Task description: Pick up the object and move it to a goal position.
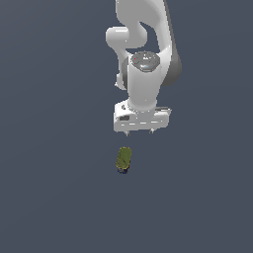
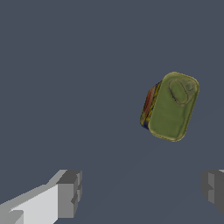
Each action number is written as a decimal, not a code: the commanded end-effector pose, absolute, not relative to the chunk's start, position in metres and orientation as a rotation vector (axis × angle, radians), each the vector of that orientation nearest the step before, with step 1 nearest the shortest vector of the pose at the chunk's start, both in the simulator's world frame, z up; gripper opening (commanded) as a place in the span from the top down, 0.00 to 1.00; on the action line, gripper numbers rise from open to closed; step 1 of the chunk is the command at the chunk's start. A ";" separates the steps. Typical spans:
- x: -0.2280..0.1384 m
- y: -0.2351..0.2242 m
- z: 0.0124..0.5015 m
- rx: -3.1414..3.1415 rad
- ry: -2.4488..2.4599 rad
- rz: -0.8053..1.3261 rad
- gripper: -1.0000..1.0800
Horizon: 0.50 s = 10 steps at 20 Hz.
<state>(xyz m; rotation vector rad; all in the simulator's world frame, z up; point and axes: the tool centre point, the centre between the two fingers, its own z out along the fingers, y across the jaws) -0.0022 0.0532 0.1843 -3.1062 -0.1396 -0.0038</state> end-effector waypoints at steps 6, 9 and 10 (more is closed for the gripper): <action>0.003 0.048 0.179 -3.108 -0.099 -0.003 0.04; 0.011 0.042 0.172 -3.111 -0.048 -0.002 0.04; 0.014 0.039 0.168 -3.112 -0.026 -0.002 0.04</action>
